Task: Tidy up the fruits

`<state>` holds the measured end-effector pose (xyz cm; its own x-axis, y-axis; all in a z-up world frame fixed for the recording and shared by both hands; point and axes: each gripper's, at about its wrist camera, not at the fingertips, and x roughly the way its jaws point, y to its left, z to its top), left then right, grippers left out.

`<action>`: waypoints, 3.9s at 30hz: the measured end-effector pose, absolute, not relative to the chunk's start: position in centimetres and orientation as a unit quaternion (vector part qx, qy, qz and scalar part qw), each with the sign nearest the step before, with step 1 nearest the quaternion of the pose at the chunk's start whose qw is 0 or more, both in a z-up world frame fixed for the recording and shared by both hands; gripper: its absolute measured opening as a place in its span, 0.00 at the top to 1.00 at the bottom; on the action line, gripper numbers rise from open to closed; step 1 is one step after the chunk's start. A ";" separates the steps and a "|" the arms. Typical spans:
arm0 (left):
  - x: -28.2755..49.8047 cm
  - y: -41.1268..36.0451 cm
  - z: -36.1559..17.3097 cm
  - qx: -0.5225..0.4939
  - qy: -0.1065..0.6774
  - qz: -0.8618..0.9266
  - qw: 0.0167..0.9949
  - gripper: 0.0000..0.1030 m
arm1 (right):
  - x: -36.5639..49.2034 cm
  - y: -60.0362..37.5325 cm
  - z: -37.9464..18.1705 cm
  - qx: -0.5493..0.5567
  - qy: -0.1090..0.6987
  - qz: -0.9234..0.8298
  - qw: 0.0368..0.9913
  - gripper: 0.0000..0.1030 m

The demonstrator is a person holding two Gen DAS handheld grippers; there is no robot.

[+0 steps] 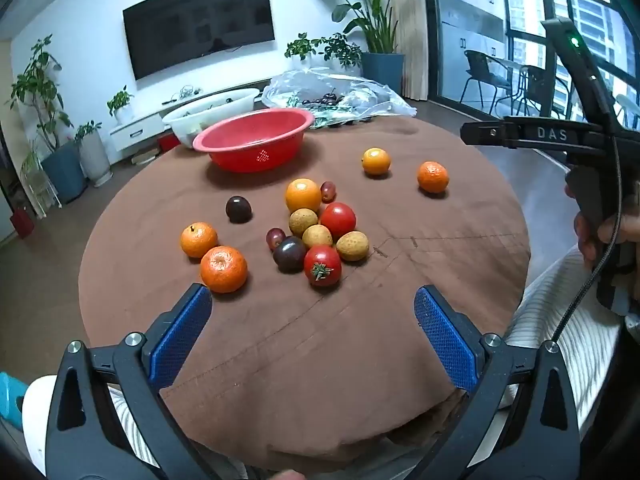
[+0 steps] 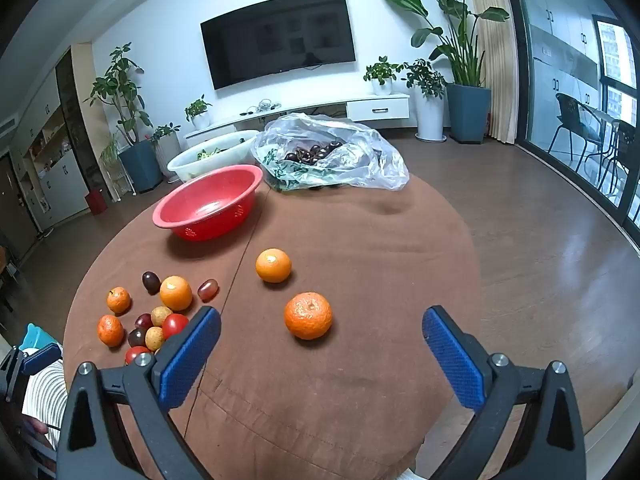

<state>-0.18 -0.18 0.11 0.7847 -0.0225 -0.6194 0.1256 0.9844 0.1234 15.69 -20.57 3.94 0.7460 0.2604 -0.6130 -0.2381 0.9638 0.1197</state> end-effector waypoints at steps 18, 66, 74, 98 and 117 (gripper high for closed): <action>0.2 0.0 -0.2 0.067 0.334 -0.036 0.939 0.00 | 15.7 -20.5 4.0 0.015 0.331 0.133 0.934 0.00; 0.3 0.6 -0.2 0.061 0.335 -0.036 0.940 0.00 | 15.7 -20.3 4.0 0.014 0.332 0.133 0.934 0.00; 0.3 0.6 -0.3 0.063 0.334 -0.035 0.940 0.00 | 15.7 -20.3 4.0 0.014 0.331 0.133 0.934 0.00; 1.0 1.0 -1.2 0.064 0.359 -0.022 0.931 0.00 | 15.7 -18.8 3.5 -0.006 0.338 0.150 0.929 0.00; 2.5 2.7 -1.3 0.031 0.377 -0.003 0.926 0.00 | 15.9 -17.4 2.7 -0.024 0.355 0.179 0.917 0.01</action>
<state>2.48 2.74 -1.30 0.7156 0.0180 -0.6983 0.0290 0.9980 0.0555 15.88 -17.41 2.68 0.6833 0.3110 -0.6606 -0.3456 0.9347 0.0826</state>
